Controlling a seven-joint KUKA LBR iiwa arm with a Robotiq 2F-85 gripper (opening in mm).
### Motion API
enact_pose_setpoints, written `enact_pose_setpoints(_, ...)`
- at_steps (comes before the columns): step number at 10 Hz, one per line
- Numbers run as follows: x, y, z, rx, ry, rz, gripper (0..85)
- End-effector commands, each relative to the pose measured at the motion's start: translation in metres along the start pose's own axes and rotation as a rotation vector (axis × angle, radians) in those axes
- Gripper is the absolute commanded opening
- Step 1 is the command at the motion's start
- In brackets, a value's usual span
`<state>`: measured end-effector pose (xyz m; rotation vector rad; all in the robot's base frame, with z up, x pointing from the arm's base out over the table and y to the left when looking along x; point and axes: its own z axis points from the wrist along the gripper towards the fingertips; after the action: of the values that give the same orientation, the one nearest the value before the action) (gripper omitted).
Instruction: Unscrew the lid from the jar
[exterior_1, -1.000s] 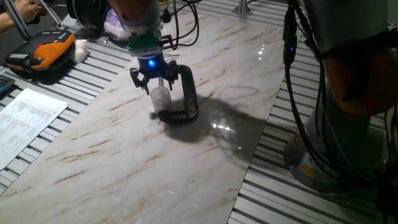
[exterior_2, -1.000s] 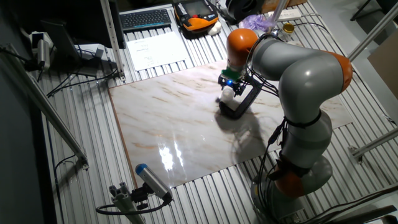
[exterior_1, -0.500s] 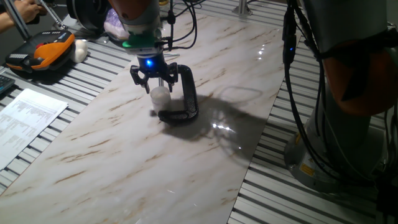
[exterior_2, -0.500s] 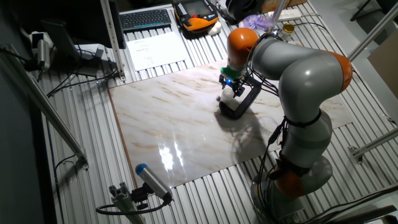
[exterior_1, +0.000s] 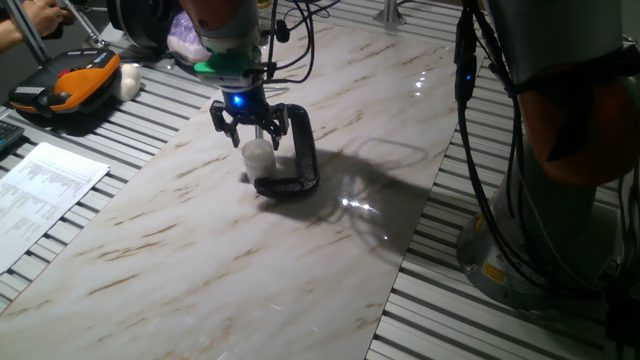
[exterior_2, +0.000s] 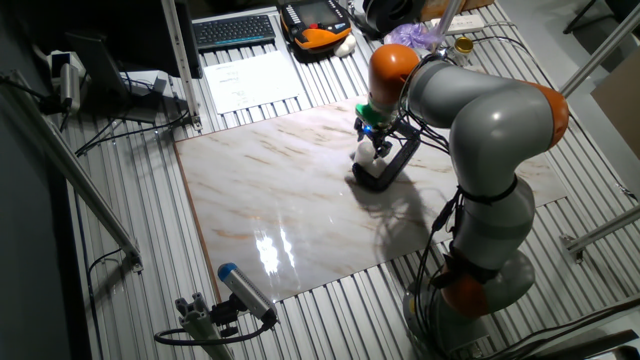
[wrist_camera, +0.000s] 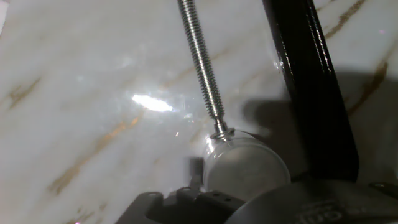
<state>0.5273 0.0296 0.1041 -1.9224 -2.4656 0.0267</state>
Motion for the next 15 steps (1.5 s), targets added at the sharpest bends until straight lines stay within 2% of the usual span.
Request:
enact_pose_setpoints(1, 0.0001, 0.0, -0.0001, -0.001, 0.015, 0.678, 85.0)
enact_pose_setpoints(15, 0.0001, 0.0004, 0.0035, -0.011, 0.024, 0.61, 85.0)
